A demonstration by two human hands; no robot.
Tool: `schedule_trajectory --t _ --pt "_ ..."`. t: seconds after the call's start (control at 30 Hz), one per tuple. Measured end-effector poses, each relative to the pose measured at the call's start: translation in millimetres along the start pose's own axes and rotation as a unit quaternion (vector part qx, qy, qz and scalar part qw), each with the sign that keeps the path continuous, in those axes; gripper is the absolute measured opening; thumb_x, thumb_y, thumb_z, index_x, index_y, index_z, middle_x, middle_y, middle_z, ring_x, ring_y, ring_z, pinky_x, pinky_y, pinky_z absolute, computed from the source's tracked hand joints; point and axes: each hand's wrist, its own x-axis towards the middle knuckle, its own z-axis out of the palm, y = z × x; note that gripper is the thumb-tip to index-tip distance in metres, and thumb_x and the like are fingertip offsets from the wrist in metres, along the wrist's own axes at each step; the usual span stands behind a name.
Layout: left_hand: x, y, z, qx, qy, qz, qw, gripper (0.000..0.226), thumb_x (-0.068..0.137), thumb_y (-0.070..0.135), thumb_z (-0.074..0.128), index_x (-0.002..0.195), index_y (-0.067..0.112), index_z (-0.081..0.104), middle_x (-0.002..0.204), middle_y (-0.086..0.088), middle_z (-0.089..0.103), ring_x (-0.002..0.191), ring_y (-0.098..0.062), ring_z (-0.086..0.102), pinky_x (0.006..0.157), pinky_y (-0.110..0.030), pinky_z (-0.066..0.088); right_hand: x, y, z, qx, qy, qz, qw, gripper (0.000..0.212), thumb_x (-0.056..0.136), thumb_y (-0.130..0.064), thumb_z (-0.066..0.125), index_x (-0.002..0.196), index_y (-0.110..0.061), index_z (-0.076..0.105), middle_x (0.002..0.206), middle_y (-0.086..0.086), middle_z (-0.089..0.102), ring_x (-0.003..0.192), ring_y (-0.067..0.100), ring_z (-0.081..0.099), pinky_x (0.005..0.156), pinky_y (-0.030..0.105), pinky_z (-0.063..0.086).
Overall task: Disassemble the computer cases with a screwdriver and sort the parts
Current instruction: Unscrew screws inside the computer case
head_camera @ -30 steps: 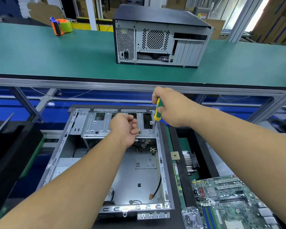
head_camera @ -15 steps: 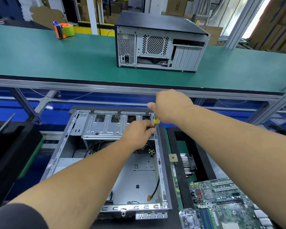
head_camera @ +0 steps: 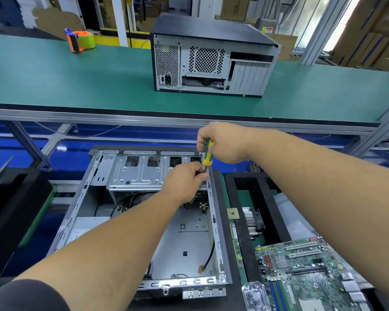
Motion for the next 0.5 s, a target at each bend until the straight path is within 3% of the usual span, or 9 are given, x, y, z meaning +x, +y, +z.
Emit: schedule_trajectory --t 0.07,0.17,0.4,0.5 --pt "0 1 1 0.004 0.002 -0.013 1.000 0.033 0.097 0.045 0.064 0.070 0.033 0.049 0.058 0.009 0.055 0.057 -0.007 0.052 0.051 -0.027 0.031 1 -1 6 0.007 0.034 0.016 0.999 0.018 0.100 -0.030 0.056 0.118 -0.030 0.056 0.086 -0.009 0.052 0.074 0.011 0.053 0.056 0.030 0.036" --pt "1 2 2 0.008 0.008 -0.032 0.999 0.034 0.095 0.049 0.065 0.070 0.032 0.048 0.056 0.009 0.056 0.055 -0.006 0.053 0.050 -0.027 0.031 3 -1 16 -0.026 0.112 0.060 0.992 0.036 0.101 -0.057 0.048 0.116 -0.025 0.049 0.090 -0.003 0.054 0.086 0.022 0.056 0.056 0.030 0.033" --pt "4 -3 1 -0.021 -0.026 -0.008 0.999 0.023 0.095 0.045 0.065 0.073 0.048 0.057 0.061 0.021 0.060 0.058 0.001 0.053 0.056 -0.026 0.036 8 -2 28 0.013 0.163 0.056 0.985 0.033 0.102 -0.055 0.047 0.101 -0.022 0.048 0.080 -0.003 0.054 0.070 0.012 0.051 0.051 0.029 0.029" --pt "7 -1 4 -0.011 -0.006 -0.043 0.999 0.032 0.090 0.050 0.071 0.068 0.035 0.054 0.057 0.012 0.059 0.053 -0.004 0.053 0.050 -0.027 0.034 10 -8 32 0.002 0.181 0.047 0.982 0.032 0.101 -0.053 0.049 0.097 -0.022 0.050 0.078 -0.004 0.054 0.074 0.018 0.053 0.051 0.029 0.028"
